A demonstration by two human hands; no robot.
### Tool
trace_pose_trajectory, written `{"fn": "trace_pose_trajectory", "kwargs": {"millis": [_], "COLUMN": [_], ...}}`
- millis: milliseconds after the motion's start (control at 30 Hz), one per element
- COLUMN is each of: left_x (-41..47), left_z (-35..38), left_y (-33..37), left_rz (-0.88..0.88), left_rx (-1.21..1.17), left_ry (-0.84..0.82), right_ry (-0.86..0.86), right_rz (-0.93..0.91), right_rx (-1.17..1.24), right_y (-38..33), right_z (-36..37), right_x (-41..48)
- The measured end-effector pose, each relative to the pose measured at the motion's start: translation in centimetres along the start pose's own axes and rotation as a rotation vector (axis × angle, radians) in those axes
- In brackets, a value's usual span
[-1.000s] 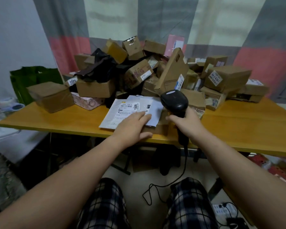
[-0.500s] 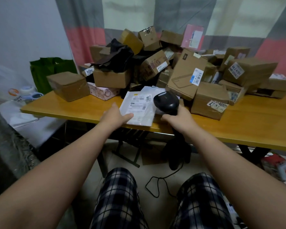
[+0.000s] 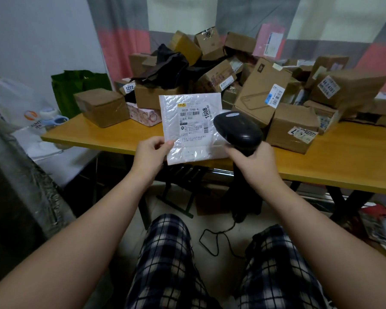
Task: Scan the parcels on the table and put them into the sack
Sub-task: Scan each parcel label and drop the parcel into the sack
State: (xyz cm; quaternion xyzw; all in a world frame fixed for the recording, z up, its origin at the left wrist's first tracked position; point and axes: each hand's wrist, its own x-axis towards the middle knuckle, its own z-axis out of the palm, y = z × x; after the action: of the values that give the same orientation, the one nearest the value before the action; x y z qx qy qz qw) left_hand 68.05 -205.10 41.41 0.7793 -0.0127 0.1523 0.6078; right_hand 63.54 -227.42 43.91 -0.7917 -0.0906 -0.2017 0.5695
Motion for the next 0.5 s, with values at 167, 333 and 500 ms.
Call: {"fn": "trace_pose_trajectory", "kwargs": {"millis": [167, 333, 500], "left_x": [-0.3, -0.2, -0.3], "left_z": [-0.1, -0.2, 0.1], "left_y": [0.3, 0.1, 0.0], "left_rz": [0.013, 0.007, 0.009], "left_rx": [0.014, 0.036, 0.013], "left_ry": [0.073, 0.085, 0.085], "right_ry": [0.0, -0.012, -0.049], "right_rz": [-0.031, -0.008, 0.0], "right_rx": [0.038, 0.013, 0.012], "right_y": [-2.0, -2.2, -2.1], "right_z": [1.1, 1.4, 1.4], "right_x": [-0.7, -0.8, -1.1]}}
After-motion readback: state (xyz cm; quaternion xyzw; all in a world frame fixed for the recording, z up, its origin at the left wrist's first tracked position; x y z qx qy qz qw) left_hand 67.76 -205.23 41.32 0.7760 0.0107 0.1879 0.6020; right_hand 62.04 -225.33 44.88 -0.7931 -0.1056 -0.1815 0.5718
